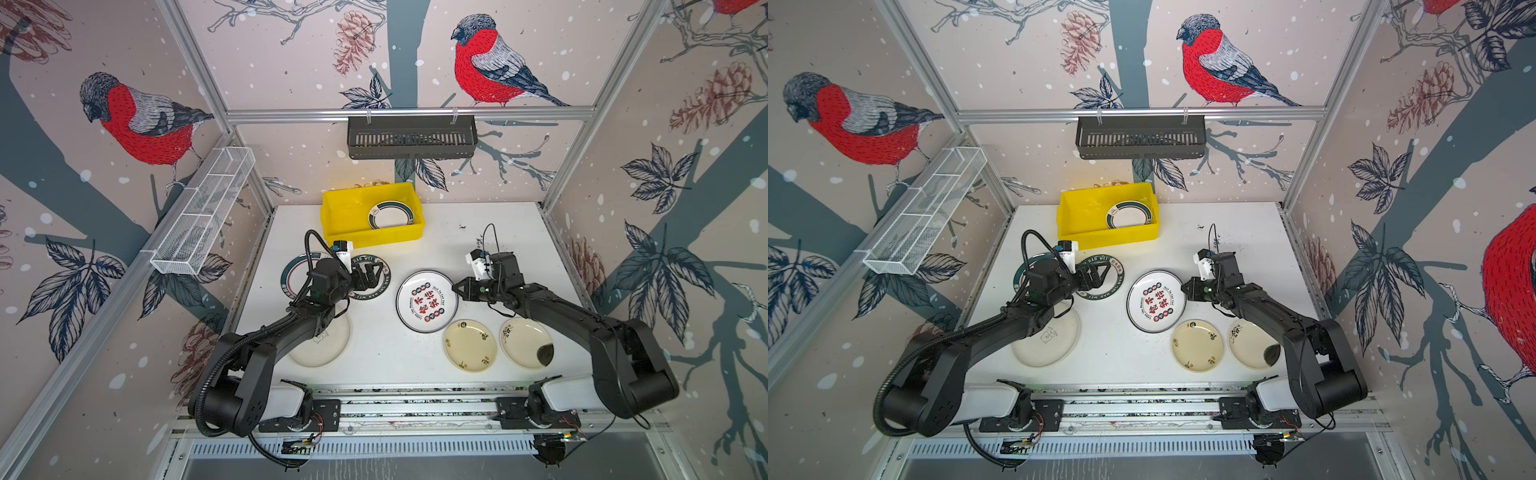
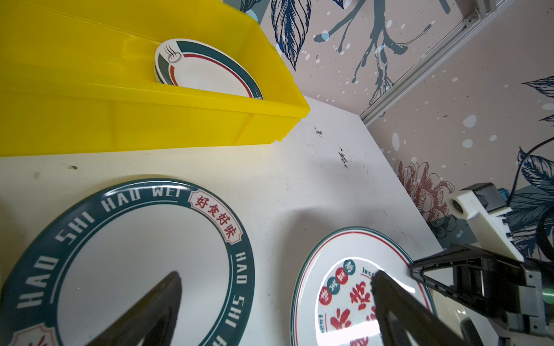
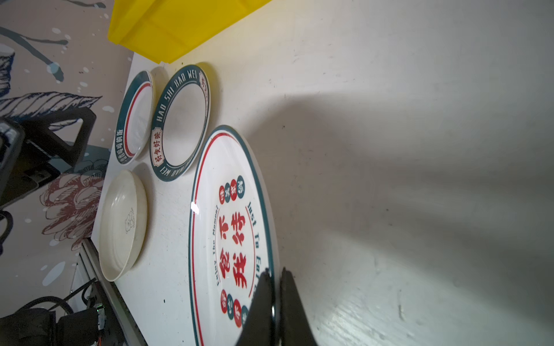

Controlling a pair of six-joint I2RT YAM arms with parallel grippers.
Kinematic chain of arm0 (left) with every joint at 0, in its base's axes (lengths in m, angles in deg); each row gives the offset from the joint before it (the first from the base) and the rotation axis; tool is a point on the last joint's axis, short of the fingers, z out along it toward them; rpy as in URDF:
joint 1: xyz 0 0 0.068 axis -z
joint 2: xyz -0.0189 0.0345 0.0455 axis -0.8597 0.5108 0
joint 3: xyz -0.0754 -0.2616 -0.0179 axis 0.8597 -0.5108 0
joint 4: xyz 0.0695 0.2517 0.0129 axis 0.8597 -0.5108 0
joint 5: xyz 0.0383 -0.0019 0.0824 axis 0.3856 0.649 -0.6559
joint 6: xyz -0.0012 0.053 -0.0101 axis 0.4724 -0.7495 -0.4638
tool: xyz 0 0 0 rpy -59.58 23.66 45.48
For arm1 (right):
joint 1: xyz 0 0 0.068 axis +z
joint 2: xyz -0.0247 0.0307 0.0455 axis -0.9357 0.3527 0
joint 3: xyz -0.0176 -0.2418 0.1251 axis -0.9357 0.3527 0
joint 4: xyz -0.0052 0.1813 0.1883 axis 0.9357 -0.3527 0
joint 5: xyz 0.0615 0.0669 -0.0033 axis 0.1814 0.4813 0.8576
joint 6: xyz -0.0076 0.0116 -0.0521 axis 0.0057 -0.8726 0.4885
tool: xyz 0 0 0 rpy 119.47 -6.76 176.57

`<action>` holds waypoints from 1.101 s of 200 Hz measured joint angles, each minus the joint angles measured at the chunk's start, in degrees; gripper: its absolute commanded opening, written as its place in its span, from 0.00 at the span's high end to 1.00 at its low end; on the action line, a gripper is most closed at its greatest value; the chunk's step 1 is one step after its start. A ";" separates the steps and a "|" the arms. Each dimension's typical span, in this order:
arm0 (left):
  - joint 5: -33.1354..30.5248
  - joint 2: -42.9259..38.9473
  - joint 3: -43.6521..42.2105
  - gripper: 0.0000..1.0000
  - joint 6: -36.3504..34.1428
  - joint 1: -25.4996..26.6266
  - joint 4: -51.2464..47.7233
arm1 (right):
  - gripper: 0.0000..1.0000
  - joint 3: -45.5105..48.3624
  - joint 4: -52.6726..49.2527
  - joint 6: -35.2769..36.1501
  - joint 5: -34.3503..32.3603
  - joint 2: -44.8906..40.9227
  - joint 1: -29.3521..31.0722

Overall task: Place the plates into the plastic bin on the countertop
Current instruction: 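Grip the red-character plate edge with the right gripper and lift it upright, then close the left gripper on the upright plate while the right gripper opens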

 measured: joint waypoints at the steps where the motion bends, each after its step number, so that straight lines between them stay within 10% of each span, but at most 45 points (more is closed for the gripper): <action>1: 0.11 0.07 0.02 0.02 0.11 0.00 0.00 | 1.00 0.00 0.00 -0.02 0.09 0.00 -0.09; 120: 7.04 11.93 11.34 0.09 5.57 6.82 1.81 | 1.00 0.46 9.38 -7.96 6.38 -6.12 -9.20; 220: 12.83 21.31 17.99 0.91 9.25 10.12 2.62 | 1.00 3.02 14.67 -11.61 9.46 -8.04 -9.97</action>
